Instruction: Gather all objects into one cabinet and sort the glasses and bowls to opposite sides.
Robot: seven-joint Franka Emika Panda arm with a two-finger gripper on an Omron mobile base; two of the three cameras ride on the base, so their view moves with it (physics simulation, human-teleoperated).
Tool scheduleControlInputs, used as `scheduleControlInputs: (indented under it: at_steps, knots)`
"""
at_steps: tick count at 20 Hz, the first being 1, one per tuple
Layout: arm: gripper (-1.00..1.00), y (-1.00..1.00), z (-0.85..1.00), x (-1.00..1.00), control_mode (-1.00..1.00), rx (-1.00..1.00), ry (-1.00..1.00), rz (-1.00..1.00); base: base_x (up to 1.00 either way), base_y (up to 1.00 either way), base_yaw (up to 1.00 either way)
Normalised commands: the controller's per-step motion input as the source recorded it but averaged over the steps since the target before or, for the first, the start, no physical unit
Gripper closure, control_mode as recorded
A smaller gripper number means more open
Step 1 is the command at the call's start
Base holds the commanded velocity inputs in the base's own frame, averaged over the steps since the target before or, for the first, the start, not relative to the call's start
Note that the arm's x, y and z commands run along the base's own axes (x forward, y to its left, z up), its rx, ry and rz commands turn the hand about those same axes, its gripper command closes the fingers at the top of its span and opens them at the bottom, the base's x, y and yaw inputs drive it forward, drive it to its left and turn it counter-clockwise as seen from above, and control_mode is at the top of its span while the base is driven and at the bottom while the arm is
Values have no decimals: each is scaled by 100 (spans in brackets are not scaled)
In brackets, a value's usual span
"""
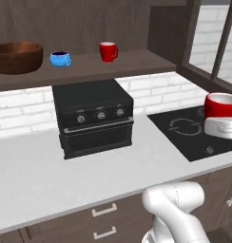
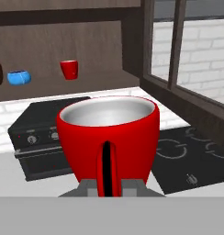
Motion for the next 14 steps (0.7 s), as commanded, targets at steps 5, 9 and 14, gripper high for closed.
scheduleControlInputs:
  at_steps: [5, 9, 14]
  knots:
    - [100, 0, 0, 0, 100, 0, 0, 0, 3, 37, 11]
    - [100, 0, 0, 0, 100, 0, 0, 0, 0, 31, 20]
    - [100, 0, 0, 0, 100, 0, 0, 0, 3, 24, 25]
